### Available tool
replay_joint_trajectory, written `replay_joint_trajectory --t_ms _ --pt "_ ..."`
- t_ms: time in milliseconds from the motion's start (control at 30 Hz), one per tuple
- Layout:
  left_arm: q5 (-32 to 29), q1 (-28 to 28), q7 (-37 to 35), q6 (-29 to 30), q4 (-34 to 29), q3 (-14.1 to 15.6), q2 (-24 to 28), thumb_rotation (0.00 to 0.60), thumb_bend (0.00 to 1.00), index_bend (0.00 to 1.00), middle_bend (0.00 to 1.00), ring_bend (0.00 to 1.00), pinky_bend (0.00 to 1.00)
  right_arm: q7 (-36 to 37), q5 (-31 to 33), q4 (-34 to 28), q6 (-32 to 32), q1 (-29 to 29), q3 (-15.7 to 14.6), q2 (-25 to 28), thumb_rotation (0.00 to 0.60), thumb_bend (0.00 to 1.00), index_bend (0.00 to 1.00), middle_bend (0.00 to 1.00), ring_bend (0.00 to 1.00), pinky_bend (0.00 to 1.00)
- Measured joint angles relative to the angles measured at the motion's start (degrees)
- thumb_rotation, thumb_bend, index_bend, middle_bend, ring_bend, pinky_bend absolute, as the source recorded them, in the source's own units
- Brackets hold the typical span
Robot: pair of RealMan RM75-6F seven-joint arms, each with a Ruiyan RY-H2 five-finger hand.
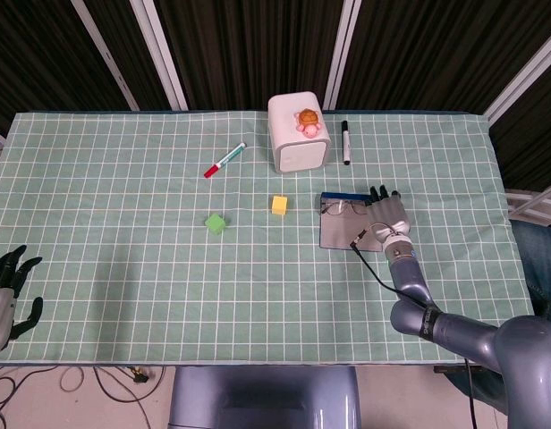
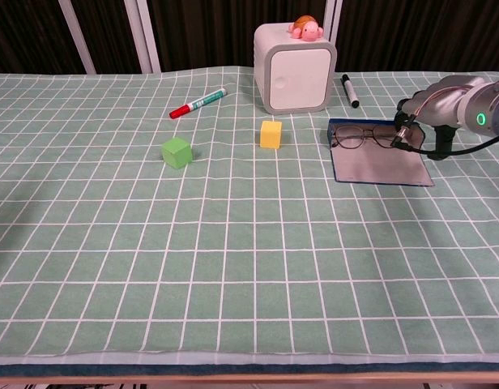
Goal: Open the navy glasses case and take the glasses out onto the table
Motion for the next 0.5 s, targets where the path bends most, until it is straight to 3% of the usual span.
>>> replay_joint_trajectory --t_ms 133,233,500 --pt "0.0 0.0 0.0 0.0 -0.1 0.0 0.0 0.6 0.46 0.15 0.0 0.0 0.02 0.0 0.2 -5.0 1.4 0.0 0.3 2.4 0.6 0.26 0.13 0.01 0.0 0.23" --pt "-0.1 0.0 -0.2 0.0 -0.1 -0.1 0.0 0.6 0.46 0.15 0.0 0.0 0.02 0.4 1.9 -10.0 1.9 0.2 1.4 5.1 0.6 0.26 0.13 0.09 0.02 0.23" --pt "-0.9 -0.1 -0.6 -0.6 -0.1 -0.3 0.1 0.6 0.46 0.15 0.0 0.0 0.02 1.1 15.5 -16.4 -0.9 4.0 5.1 11.3 0.6 0.27 0.15 0.2 0.08 0.23"
